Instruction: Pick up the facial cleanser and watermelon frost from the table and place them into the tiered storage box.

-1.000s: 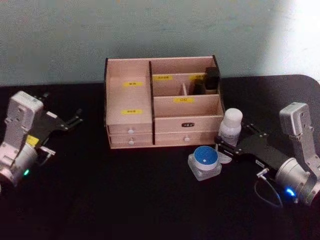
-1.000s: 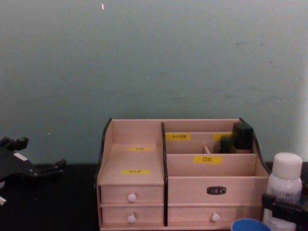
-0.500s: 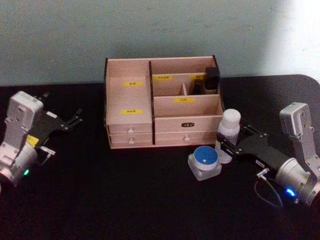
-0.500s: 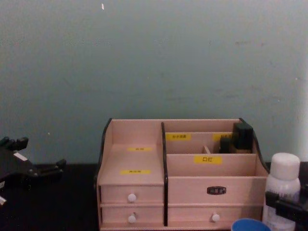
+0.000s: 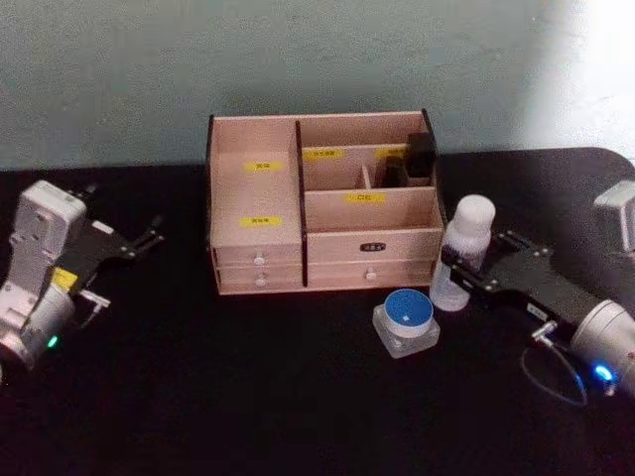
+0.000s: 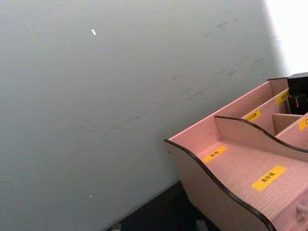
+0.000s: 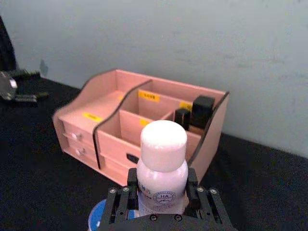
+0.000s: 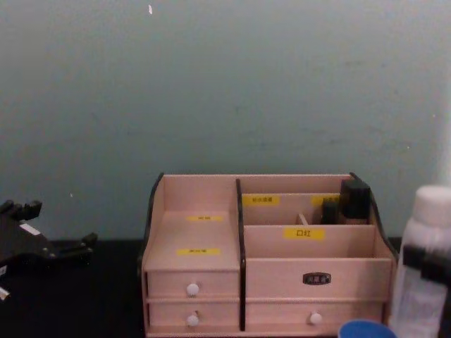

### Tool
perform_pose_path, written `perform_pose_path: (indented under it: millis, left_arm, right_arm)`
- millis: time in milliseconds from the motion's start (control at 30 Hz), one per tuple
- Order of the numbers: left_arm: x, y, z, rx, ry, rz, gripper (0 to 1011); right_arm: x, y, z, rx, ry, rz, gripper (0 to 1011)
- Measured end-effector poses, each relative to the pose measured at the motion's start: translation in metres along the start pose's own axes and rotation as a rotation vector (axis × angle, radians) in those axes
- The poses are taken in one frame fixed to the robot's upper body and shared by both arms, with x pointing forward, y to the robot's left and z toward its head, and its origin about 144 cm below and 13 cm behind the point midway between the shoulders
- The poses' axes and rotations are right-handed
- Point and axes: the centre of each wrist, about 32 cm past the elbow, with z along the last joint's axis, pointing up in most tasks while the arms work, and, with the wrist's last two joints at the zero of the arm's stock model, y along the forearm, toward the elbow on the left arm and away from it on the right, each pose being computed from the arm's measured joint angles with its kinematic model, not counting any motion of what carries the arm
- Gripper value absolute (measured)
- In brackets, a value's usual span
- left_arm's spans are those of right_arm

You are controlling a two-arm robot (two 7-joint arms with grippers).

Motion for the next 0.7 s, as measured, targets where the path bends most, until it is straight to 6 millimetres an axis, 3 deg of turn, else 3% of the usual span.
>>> perform_pose_path:
  millis: [367, 700]
  left_arm:
    - [0.0, 0.0, 0.0, 0.0, 0.0, 0.0, 1001]
    - [0.0, 0.0, 0.0, 0.0, 0.0, 0.0, 1001]
  right_arm:
    - [0.004, -0.002, 0.04, 0.091, -0.001, 0.035, 586]
    - [0.01, 0.032, 0.053, 0.121, -0.01, 0.053, 588]
